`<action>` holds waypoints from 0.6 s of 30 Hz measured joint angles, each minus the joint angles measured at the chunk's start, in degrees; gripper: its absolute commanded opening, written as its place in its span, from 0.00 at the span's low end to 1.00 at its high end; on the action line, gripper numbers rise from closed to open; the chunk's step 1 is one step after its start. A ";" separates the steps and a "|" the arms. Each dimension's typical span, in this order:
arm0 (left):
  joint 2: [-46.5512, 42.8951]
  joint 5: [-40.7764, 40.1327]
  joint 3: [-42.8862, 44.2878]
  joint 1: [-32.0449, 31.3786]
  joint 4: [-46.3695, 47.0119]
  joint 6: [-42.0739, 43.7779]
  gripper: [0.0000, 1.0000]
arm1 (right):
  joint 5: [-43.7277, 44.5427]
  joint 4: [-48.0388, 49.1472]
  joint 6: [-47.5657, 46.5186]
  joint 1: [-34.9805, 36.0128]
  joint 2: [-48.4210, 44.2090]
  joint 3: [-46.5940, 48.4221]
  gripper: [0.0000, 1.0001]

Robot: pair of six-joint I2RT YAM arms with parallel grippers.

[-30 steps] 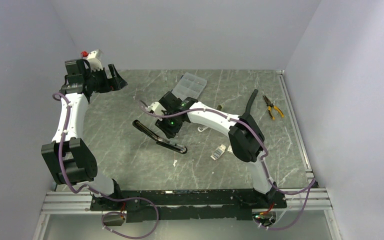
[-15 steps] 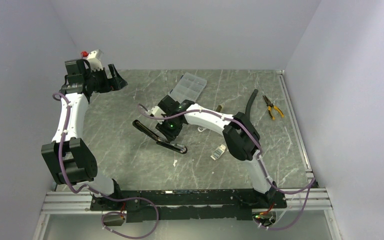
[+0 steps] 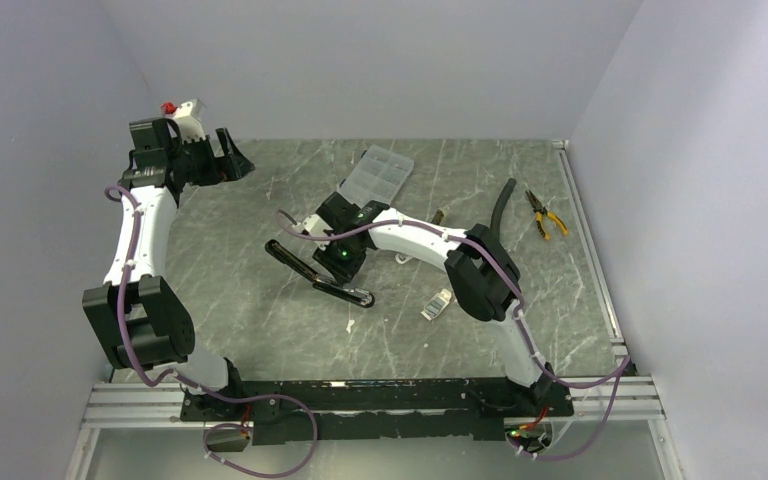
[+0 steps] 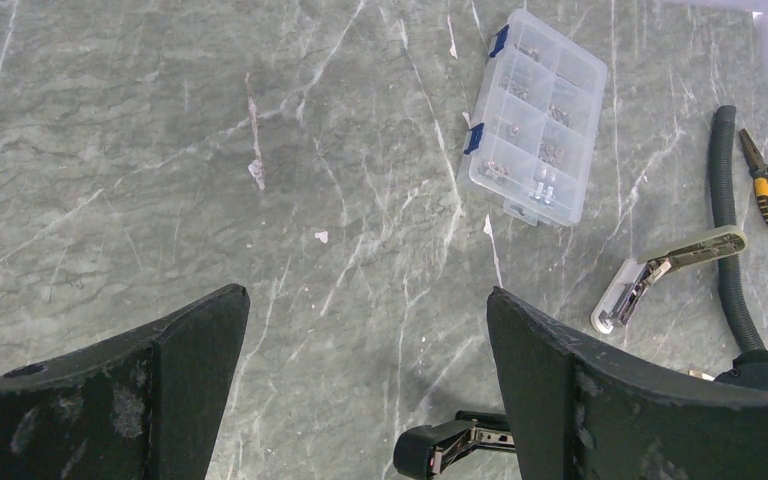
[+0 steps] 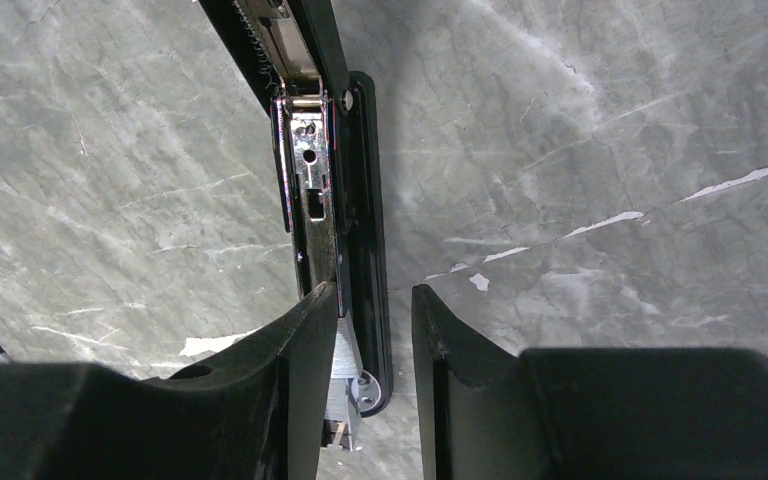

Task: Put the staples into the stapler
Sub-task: Adjust the staple in the stapler.

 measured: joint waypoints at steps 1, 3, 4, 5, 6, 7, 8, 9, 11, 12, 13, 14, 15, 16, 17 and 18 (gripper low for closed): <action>0.00 0.00 0.00 0.02 0.00 0.00 0.94 | 0.02 0.00 0.00 0.00 0.00 -0.02 0.36; 0.00 0.00 0.00 0.04 0.00 0.00 0.94 | 0.15 0.00 0.00 0.00 0.00 -0.04 0.36; 0.00 0.00 0.00 0.04 -0.02 0.02 0.94 | 0.24 0.00 0.00 0.00 -0.02 -0.04 0.37; 0.00 0.00 0.00 0.04 -0.02 0.00 0.94 | 0.44 0.00 -0.02 0.00 -0.04 -0.04 0.37; 0.00 0.00 0.00 0.04 -0.02 0.02 0.94 | 0.52 0.02 -0.02 0.00 -0.07 -0.04 0.36; 0.00 0.00 0.00 0.04 0.00 0.02 0.94 | 0.59 0.00 -0.07 0.00 -0.15 -0.07 0.37; 0.00 0.00 0.00 0.04 -0.02 0.02 0.94 | 0.66 0.02 -0.11 -0.02 -0.28 -0.15 0.36; 0.00 0.00 0.00 0.04 0.00 0.02 0.94 | 0.66 0.07 -0.13 -0.09 -0.55 -0.33 0.37; 0.00 0.00 0.00 0.04 -0.02 0.02 0.94 | 0.50 0.04 -0.15 -0.35 -1.49 -0.74 0.36; 0.00 0.00 0.00 0.04 0.00 0.00 0.94 | 0.31 0.07 -0.15 -0.55 -2.03 -0.85 0.37; 0.00 0.00 0.00 0.04 -0.02 0.02 0.94 | -0.04 0.22 -0.17 -0.79 -2.75 -1.01 0.37; 0.00 0.00 0.00 0.04 0.00 0.00 0.94 | -0.28 0.31 -0.20 -1.01 -3.41 -1.07 0.37; 0.00 0.00 0.00 0.04 -0.02 0.00 0.94 | -0.90 0.68 -0.33 -1.31 -4.28 -1.38 0.37; 0.00 0.02 0.00 0.04 0.00 0.00 0.94 | -1.55 0.98 -0.44 -1.57 -5.18 -1.73 0.37; 0.00 0.02 0.00 0.04 -0.02 0.00 0.94 | -1.99 1.31 -0.63 -1.70 -6.12 -2.14 0.37; 0.00 0.04 0.00 0.04 -0.02 0.02 0.94 | -2.45 1.57 -0.92 -1.90 -6.97 -2.56 0.37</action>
